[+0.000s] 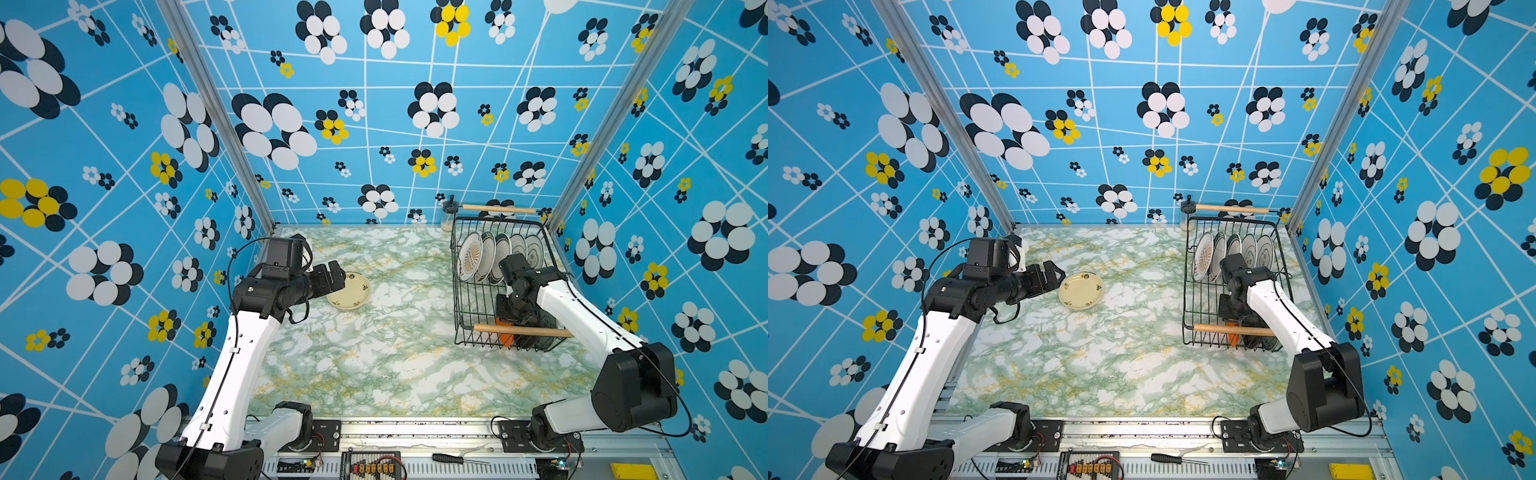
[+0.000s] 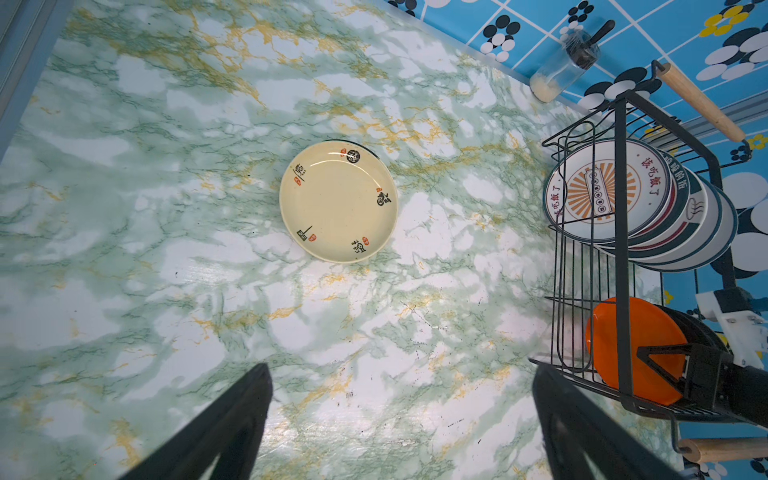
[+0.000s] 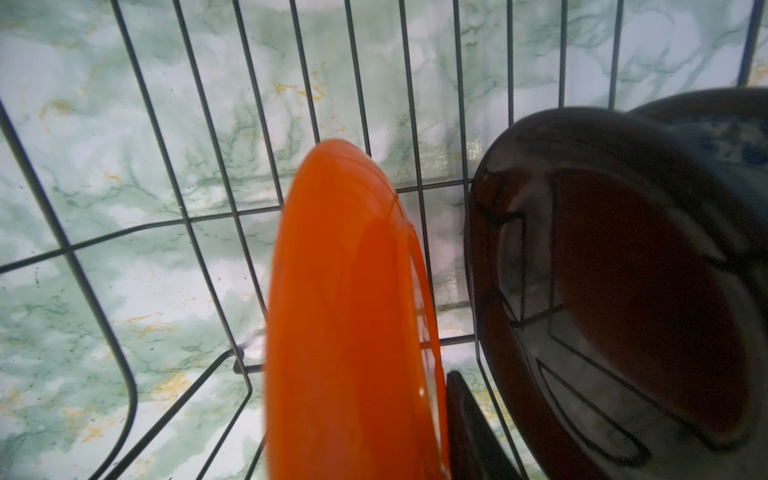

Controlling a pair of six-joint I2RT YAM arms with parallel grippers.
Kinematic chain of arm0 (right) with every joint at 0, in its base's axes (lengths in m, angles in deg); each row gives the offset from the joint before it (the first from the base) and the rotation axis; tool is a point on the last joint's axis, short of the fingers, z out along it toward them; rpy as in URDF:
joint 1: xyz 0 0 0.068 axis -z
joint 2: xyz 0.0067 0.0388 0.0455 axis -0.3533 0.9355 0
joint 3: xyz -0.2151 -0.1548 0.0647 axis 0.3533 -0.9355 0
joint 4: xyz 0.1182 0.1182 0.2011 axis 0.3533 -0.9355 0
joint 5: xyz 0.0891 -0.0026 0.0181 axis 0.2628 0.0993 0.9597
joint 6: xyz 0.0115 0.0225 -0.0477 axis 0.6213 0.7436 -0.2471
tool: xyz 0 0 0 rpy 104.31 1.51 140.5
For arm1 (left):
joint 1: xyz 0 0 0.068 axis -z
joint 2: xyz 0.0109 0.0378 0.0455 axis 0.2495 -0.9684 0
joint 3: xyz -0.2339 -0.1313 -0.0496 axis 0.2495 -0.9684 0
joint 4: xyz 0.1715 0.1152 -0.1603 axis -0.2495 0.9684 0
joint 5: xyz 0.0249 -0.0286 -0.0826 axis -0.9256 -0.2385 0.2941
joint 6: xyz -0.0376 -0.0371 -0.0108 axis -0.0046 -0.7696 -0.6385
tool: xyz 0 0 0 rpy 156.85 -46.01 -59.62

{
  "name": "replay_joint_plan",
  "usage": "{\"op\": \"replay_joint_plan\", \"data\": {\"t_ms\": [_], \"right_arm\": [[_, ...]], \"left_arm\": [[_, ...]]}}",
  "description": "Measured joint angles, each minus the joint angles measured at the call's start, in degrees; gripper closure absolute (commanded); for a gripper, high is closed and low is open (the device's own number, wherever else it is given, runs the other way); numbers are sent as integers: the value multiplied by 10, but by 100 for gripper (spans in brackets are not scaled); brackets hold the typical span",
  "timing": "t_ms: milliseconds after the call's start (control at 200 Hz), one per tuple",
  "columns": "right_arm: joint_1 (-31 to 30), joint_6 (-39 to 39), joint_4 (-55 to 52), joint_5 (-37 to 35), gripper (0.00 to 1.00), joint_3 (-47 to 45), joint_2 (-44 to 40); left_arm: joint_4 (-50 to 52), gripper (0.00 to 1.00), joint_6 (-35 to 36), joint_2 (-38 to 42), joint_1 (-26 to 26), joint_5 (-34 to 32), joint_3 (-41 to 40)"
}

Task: Unload the plates from the dish rack
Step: Pick up the plate from the dish rack, then place the plate among the plates.

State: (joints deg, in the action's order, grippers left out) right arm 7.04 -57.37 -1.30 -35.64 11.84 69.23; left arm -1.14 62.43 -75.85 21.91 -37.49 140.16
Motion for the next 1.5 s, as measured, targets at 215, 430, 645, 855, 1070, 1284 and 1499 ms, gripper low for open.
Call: {"op": "replay_joint_plan", "data": {"t_ms": [215,430,645,855,1070,1284,1499], "right_arm": [[1,-5,-5,-5,81,0,-9],[2,-15,-31,-17,87,23,-26],[2,-23,-51,-10,88,104,-45],[2,-36,-70,-10,89,176,-50],[2,-43,-7,26,88,173,-96],[2,-16,160,140,87,75,-167],[2,75,315,256,87,27,-153]], "left_arm": [[0,1,0,0,-2,-4,0],[2,1,-6,0,-3,-16,0],[15,1,-17,-1,-3,-38,0],[48,1,-16,-29,-6,-67,1],[31,1,-14,-35,-32,-49,-32],[-12,1,-16,-19,-38,-2,-62],[-87,1,-47,5,-37,70,-84]]}}
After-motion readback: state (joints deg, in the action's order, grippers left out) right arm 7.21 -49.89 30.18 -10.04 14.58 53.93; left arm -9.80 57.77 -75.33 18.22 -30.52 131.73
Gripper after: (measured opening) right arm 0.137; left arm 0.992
